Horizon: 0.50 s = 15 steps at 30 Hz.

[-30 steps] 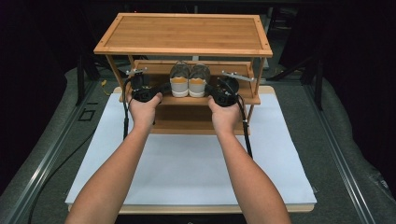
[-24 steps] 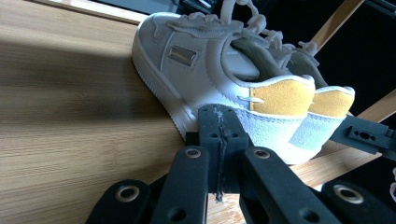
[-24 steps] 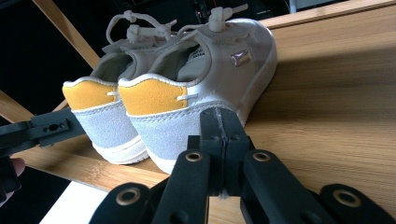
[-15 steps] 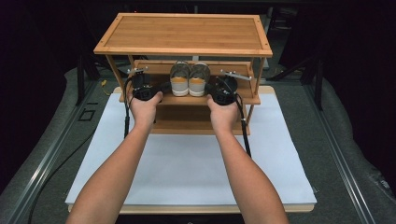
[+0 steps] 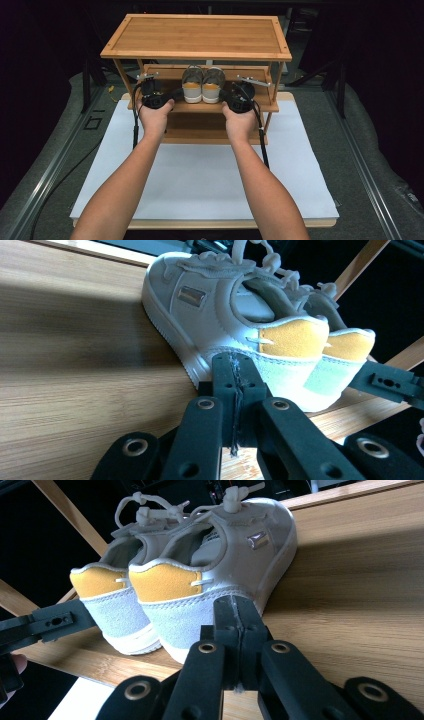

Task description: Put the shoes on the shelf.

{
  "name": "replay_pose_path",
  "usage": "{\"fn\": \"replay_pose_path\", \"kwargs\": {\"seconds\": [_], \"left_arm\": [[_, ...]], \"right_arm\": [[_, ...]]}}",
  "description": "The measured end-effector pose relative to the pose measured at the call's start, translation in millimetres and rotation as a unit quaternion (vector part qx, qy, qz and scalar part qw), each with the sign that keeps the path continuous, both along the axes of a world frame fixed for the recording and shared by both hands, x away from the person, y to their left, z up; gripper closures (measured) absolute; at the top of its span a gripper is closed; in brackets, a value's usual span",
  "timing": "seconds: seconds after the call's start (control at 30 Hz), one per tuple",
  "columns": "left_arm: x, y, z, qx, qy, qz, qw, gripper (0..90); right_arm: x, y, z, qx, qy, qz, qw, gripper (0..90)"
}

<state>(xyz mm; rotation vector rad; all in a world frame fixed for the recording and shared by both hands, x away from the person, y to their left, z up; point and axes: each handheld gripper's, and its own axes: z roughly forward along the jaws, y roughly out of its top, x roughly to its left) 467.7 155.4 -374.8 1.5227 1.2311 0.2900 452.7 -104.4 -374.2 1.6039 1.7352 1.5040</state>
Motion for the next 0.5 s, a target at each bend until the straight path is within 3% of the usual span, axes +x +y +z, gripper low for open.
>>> {"fn": "replay_pose_path", "kwargs": {"seconds": [0.13,0.23,0.3,0.4,0.5], "left_arm": [[-3.1,0.6,0.1,-0.001,-0.003,-0.002,1.0000,89.8],[-5.0,1.6,0.1,-0.006,-0.001,-0.005,1.0000,89.7],[-7.8,5.1,1.1,-0.016,0.001,-0.009,0.9998,89.6],[-11.5,9.0,4.9,-0.015,-0.004,-0.008,0.9998,89.7],[-15.0,10.2,8.7,-0.017,-0.009,-0.013,0.9997,89.7]], "right_arm": [[-3.3,2.2,0.0,0.009,-0.007,-0.001,0.9999,90.0],[-5.6,2.6,0.4,0.006,-0.009,0.001,0.9999,90.0],[-9.4,0.9,2.6,-0.010,-0.004,0.001,0.9999,90.0],[-13.2,-2.2,5.1,0.001,-0.017,0.009,0.9998,90.0],[-18.0,-4.5,9.4,-0.005,-0.024,0.012,0.9996,90.0]]}}
